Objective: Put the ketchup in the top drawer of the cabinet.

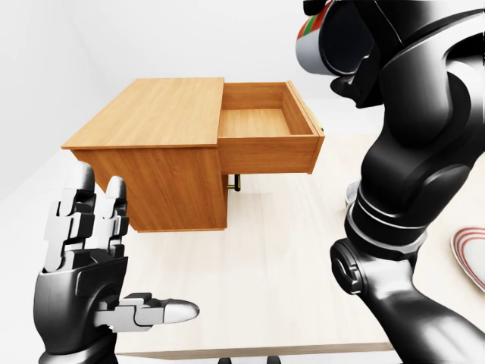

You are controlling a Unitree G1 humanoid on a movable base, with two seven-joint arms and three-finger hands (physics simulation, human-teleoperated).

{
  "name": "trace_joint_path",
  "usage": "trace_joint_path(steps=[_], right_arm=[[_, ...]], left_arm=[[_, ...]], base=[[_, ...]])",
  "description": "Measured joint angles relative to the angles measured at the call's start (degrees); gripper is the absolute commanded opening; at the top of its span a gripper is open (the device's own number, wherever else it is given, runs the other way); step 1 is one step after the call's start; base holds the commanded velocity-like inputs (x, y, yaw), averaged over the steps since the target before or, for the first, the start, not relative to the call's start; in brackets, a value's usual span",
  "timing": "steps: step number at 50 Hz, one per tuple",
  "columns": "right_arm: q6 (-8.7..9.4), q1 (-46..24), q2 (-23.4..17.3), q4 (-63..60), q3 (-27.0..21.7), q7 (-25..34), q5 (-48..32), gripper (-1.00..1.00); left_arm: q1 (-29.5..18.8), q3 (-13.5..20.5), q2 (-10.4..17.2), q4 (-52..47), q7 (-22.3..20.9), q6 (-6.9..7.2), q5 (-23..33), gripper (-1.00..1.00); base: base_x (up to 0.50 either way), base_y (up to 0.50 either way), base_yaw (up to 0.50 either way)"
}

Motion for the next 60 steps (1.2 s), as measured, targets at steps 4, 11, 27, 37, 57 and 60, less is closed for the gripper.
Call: trace_joint_path(steps=[4,11,27,37,57,60], right_arm=[[0.00,-3.0,-3.2,5.7,-0.2,0.0,3.9,-1.00],[0.00,-7.4,-7.8,15.8,-0.8,0.0,11.8,-1.00],[0.00,-16.0,-14.2,42.3,-0.8,0.0,31.2,-1.00],[0.00,-23.1,-15.7,60.6,0.1,0.0,40.7,-1.00],[0.00,-29.5,-18.8,82.4,1.1,0.0,48.1,-1.00],[0.00,-29.9,-19.0,84.0,1.2,0.0,48.6,-1.00]], left_arm=[[-0.1,0.1,0.0,0.0,0.0,0.00,-0.1,1.00],[0.0,-0.1,0.0,-0.1,0.0,0.00,0.1,1.00],[0.0,-0.3,0.1,0.1,0.1,0.00,0.1,1.00],[0.0,-0.3,0.2,0.1,0.1,0.00,0.1,1.00],[0.5,-1.0,0.2,0.0,0.0,0.00,0.4,1.00],[0.5,-0.9,0.2,-0.1,0.0,0.00,0.3,1.00]], base=[[0.00,0.00,0.00],[0.00,0.00,0.00],[0.00,0.00,0.00],[0.00,0.00,0.00],[0.00,0.00,0.00],[0.00,0.00,0.00]])
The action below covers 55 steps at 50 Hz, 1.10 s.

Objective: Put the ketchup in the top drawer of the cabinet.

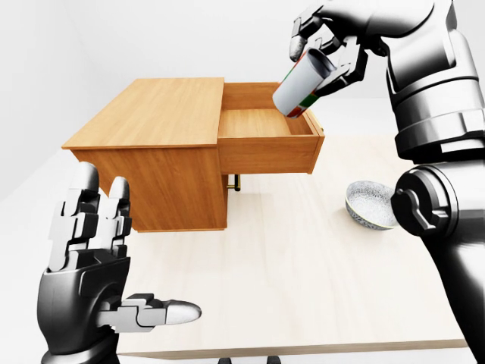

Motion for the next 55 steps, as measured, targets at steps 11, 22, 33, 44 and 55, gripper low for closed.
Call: trace_joint_path(steps=[11,22,33,44,55], right_arm=[[0.00,-0.3,-0.6,3.6,0.0,0.0,1.5,-1.00],[0.00,0.2,-0.4,5.4,-0.1,0.0,2.4,-1.00],[0.00,0.9,-0.1,6.6,-0.1,0.0,3.3,-1.00],[0.00,1.3,0.0,7.0,0.0,0.0,3.7,-1.00],[0.00,1.0,-0.1,6.7,0.3,-0.2,2.8,-1.00]], left_arm=[[-0.2,0.2,0.0,0.0,0.0,0.00,-0.1,1.00],[-0.2,0.1,0.0,0.0,0.0,0.00,-0.1,1.00],[0.0,0.2,0.0,-0.2,-0.1,0.00,-0.2,1.00],[-0.1,0.5,-0.1,-0.3,-0.2,0.00,-0.4,1.00],[-0.1,0.5,-0.2,-0.3,-0.3,0.00,-0.3,1.00]], base=[[0.00,0.00,0.00],[0.00,0.00,0.00],[0.00,0.00,0.00],[0.00,0.00,0.00],[0.00,0.00,0.00]])
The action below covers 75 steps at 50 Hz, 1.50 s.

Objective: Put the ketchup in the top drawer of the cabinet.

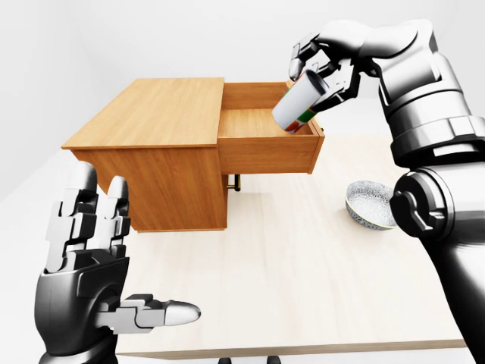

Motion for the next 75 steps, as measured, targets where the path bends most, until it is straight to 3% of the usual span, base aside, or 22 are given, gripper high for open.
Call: trace_joint_path(steps=[22,46,75], right_arm=[[0.00,-1.1,0.9,-1.2,1.0,-1.4,-3.8,-1.00],[0.00,-1.1,2.4,0.9,0.4,-13.9,-4.8,-1.00],[0.00,2.9,4.7,2.3,0.5,-20.9,-6.0,-1.00]], left_arm=[[0.2,-0.4,0.1,-0.1,0.1,0.00,0.2,1.00],[1.2,-1.7,0.0,0.1,-0.2,0.00,0.9,1.00],[1.7,-1.9,0.2,-0.2,-0.1,0.00,0.6,1.00]], base=[[0.00,0.00,0.00],[0.00,0.00,0.00],[0.00,0.00,0.00]])
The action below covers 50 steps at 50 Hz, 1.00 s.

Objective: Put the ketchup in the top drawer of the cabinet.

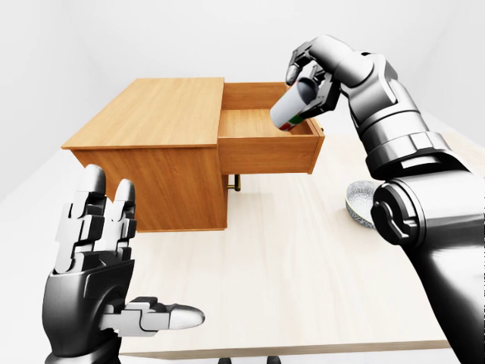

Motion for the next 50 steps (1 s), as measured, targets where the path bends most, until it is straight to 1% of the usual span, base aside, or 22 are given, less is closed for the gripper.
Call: trace_joint_path(steps=[26,27,28,29,30,31,50], right_arm=[[0.00,2.7,0.3,0.5,0.0,0.2,0.5,-1.00],[0.00,2.7,0.3,0.5,0.0,0.3,0.5,-0.94],[0.00,2.7,0.3,0.4,0.1,0.4,0.5,-0.94],[0.00,2.7,0.3,0.4,0.1,0.5,0.4,-0.12],[0.00,2.8,0.3,0.4,0.1,0.6,0.3,0.58],[0.00,2.8,0.3,0.3,0.1,0.7,0.2,1.00],[0.00,2.4,-0.4,-0.2,-0.1,1.5,-1.7,1.00]], left_arm=[[0.2,-0.1,-0.2,-0.1,-0.2,0.00,0.1,1.00],[0.2,-0.1,-0.2,-0.1,-0.2,0.00,0.2,1.00],[0.3,-0.2,-0.2,-0.1,-0.3,0.00,0.2,1.00],[0.3,-0.2,-0.2,-0.1,-0.3,0.00,0.2,1.00],[0.3,-0.3,-0.2,-0.1,-0.3,0.00,0.2,1.00],[0.4,-0.3,-0.2,0.0,-0.3,0.00,0.2,1.00],[1.3,-1.3,0.1,0.1,-0.4,0.00,0.7,1.00]], base=[[0.00,0.00,0.00],[0.00,0.00,0.00],[0.00,0.00,0.00],[0.00,0.00,0.00],[0.00,0.00,0.00],[0.00,0.00,0.00],[0.00,0.00,0.00]])
